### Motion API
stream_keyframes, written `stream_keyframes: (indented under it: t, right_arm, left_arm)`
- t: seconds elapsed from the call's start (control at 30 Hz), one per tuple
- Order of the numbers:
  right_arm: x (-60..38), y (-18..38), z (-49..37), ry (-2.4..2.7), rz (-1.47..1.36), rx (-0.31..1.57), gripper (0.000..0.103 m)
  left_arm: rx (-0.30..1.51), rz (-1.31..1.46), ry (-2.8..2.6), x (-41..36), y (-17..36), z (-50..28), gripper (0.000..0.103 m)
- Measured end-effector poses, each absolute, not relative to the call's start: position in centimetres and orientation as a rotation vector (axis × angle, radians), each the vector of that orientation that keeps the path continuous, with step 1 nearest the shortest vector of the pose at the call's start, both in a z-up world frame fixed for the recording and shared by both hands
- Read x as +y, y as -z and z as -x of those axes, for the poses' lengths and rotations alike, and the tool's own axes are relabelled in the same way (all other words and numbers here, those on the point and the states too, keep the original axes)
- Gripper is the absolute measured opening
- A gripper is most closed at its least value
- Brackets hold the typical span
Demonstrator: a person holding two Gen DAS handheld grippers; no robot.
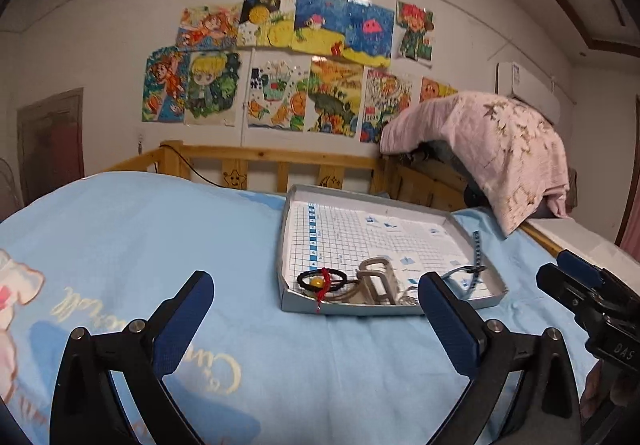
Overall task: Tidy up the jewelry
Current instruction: 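Withdraw both tools from the tray toward the black and white hair clips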
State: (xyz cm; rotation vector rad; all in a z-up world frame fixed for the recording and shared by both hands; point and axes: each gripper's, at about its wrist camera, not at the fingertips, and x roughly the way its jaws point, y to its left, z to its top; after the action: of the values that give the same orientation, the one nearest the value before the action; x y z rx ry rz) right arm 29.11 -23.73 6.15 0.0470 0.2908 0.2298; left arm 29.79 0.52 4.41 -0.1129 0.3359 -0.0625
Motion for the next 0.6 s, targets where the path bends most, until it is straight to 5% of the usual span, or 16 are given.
stream_keyframes:
  t: [0.27, 0.6]
  right_arm:
    - [-24.6, -6.4, -21.6, -0.206, -0.089, 0.220, 0.102]
    - [-26.2, -4.1, -15.3, -0.155, -0.073, 0.271, 0.102]
  left_arm:
    - [0.284, 0.135, 0.074, 0.5, -5.0, -22.4, 0.103]
    - [0.313, 0.118, 0.054, 0.9, -3.0, -15.6, 0.103]
